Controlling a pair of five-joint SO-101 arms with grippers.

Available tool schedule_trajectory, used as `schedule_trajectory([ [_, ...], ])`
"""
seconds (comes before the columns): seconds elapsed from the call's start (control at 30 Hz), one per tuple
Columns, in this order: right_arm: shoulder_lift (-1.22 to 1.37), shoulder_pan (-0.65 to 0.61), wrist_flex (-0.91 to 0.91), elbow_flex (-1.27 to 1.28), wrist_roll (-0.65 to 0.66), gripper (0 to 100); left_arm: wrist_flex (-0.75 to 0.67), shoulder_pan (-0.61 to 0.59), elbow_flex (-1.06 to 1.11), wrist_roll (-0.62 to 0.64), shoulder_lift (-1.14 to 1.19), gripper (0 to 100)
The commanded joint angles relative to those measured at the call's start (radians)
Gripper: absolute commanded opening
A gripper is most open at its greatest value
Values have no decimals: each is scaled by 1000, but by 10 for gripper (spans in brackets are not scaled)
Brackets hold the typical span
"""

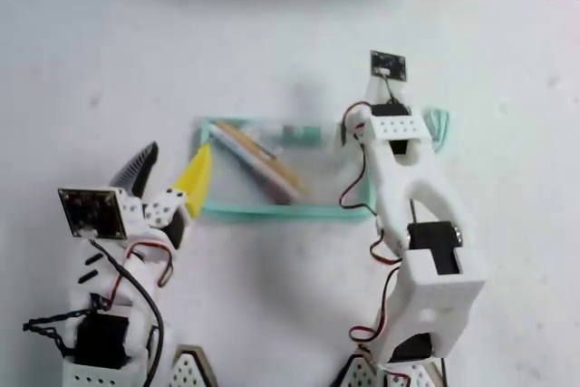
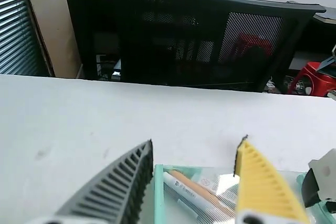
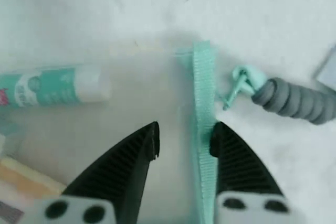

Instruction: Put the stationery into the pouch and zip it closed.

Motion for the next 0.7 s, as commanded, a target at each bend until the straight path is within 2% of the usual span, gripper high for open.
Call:
schedule_trajectory([
  [0.0,-10,25,25,-12,11,26,-2,10,-6,-34,-7,268],
  [0.07,-15,54,53,-31,11,43,-2,5,-9,-43,-7,268],
  [0.23,-113,173,282,-175,11,22,5,2,-48,-43,-7,264],
  [0.3,-166,202,371,-244,12,24,5,1,-74,-48,-7,225],
  [0.37,-223,213,463,-327,52,24,6,1,-107,-118,-7,164],
  [0.5,-320,197,627,-489,238,25,57,1,-203,-322,-7,15],
  [0.57,-355,188,690,-560,278,25,98,1,-252,-396,-7,34],
  [0.67,-395,182,762,-647,279,25,176,-31,-331,-433,-7,24],
])
